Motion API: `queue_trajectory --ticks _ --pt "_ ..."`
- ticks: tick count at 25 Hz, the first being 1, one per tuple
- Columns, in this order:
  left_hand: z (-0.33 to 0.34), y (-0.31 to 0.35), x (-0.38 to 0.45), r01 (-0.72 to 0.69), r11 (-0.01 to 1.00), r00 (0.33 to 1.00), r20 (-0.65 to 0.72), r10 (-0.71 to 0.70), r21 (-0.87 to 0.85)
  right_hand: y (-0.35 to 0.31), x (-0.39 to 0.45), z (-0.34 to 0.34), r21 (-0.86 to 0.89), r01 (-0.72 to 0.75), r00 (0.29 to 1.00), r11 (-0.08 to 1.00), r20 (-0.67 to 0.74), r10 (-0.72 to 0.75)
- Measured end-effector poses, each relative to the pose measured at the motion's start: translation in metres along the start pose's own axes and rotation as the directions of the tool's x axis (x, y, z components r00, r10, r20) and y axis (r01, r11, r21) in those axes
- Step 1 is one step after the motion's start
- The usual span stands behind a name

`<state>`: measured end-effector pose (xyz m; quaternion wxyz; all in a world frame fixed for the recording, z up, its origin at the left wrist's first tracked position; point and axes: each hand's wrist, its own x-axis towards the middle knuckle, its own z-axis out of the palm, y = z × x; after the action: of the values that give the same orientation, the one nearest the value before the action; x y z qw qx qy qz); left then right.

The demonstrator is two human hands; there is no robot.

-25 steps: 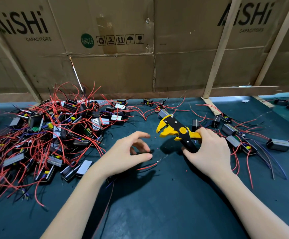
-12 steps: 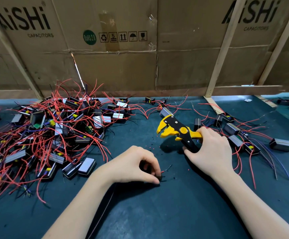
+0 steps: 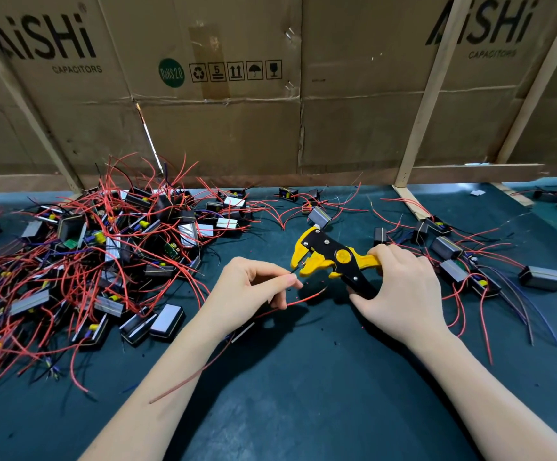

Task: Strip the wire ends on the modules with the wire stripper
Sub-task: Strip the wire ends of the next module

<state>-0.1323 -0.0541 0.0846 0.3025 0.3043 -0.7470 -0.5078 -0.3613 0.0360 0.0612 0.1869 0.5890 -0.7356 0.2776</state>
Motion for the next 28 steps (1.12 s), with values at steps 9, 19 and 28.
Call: queue_trajectory --ticks 9,19,28 --pt "0.0028 -0.0019 0.0009 0.037 0.999 0.999 -0.016 -0.037 -0.024 -0.0059 -0.0014 0.0003 0.043 0.05 0.996 0.998 -0.079 -0.047" --pt "0.0025 0.0001 -0.0003 0.065 0.998 0.998 -0.002 -0.065 -0.021 -0.0071 -0.0015 -0.0006 -0.016 0.074 0.985 0.997 -0.157 -0.075" --pt "-0.001 0.0008 -0.0014 0.056 0.998 0.998 0.029 -0.056 -0.009 -0.0084 -0.0011 -0.0006 -0.036 0.093 0.983 0.995 -0.158 -0.097"
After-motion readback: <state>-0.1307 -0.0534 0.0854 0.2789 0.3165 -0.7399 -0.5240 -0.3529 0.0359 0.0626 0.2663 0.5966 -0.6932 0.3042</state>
